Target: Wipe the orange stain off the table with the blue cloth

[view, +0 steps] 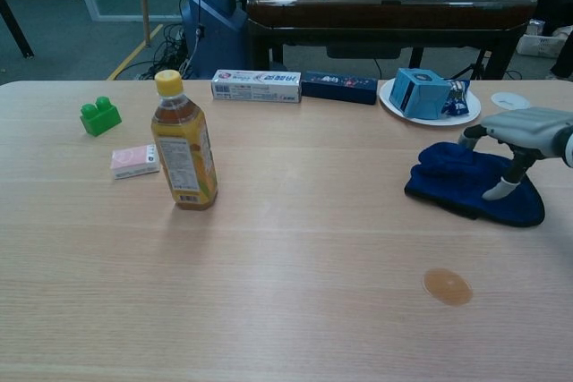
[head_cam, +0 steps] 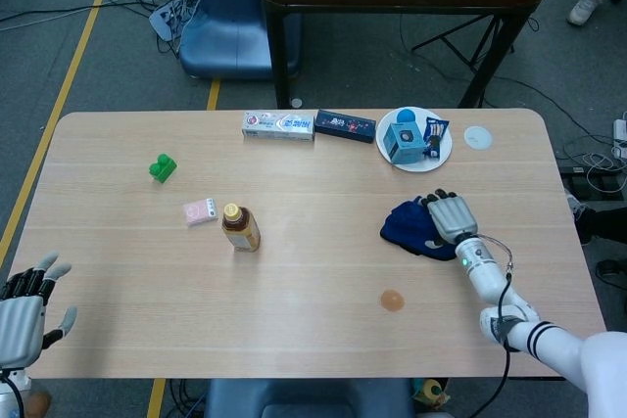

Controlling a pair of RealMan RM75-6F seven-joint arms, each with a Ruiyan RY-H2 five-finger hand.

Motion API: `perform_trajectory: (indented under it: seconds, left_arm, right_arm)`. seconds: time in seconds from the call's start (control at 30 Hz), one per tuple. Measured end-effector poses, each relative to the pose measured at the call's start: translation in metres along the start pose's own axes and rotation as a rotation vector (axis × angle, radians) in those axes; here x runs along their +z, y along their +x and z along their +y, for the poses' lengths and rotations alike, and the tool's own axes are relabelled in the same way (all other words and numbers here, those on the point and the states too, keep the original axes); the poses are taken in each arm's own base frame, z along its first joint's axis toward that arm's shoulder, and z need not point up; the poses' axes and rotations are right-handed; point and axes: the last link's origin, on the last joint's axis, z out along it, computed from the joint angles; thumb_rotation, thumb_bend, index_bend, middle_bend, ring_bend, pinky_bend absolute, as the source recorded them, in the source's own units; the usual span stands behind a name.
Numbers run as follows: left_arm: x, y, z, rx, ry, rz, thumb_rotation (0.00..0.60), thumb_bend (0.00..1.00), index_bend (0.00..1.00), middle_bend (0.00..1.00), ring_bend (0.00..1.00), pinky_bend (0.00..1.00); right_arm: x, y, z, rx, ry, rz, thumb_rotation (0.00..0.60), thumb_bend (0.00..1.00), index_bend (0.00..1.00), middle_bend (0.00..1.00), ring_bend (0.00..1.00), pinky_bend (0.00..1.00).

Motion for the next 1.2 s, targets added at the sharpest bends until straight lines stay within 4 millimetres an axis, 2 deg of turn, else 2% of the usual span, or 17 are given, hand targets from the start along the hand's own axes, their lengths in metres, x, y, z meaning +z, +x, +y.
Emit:
perform_trajectory:
  seconds: [0.13,0.23,0.33,0.47,0.8,1.0,1.2]
  left_arm:
    - [0.0,0.0,-0.001,-0.001,0.004,0.002,0.6,0.27,0.25,0.12,0.18,0.16]
    - [0.0,0.0,-0.001,0.0,0.003,0.001,0.6,0.27,0.25,0.12,0.18,0.16]
    - [0.0,-0.001,0.0,0.0,0.002,-0.003,0.6,0.27,0.25,0.12,0.18,0.16]
    - [0.002,-0.003,0.001,0.001,-0.005,-0.007,0.6,0.27,0.25,0.12,0.18,0.16]
    - [0.002,-0.002,0.001,0.004,0.001,-0.008,0.6,0.27,0.25,0.12,0.18,0.16]
    - [0.0,-0.002,0.0,0.005,0.004,-0.012,0.6,0.27,0.25,0.12,0.18,0.16]
    - [0.0,-0.001,0.0,0.007,0.007,-0.01,0.6,0.27,0.25,0.12,0.18,0.16]
  right_arm:
    - [0.004,-0.001,-0.001,-0.005,0.007,0.038,0.6,0.49,0.59,0.43,0.38,0.6]
    - [0.003,-0.001,-0.004,0.015,0.026,0.072,0.6,0.55,0.68,0.49,0.46,0.7]
    - [-0.001,0.001,-0.008,0.057,0.064,0.104,0.6,0.56,0.71,0.51,0.5,0.74]
    - [-0.012,0.004,-0.019,0.104,0.153,0.125,0.6,0.56,0.71,0.52,0.51,0.75]
    - [-0.056,0.0,-0.07,0.097,0.432,0.095,0.6,0.56,0.71,0.53,0.52,0.76]
    - [-0.069,-0.019,-0.084,0.046,0.507,0.022,0.6,0.56,0.71,0.53,0.52,0.76]
    - [-0.08,-0.03,-0.09,0.02,0.559,-0.017,0.6,0.56,0.71,0.53,0.53,0.76]
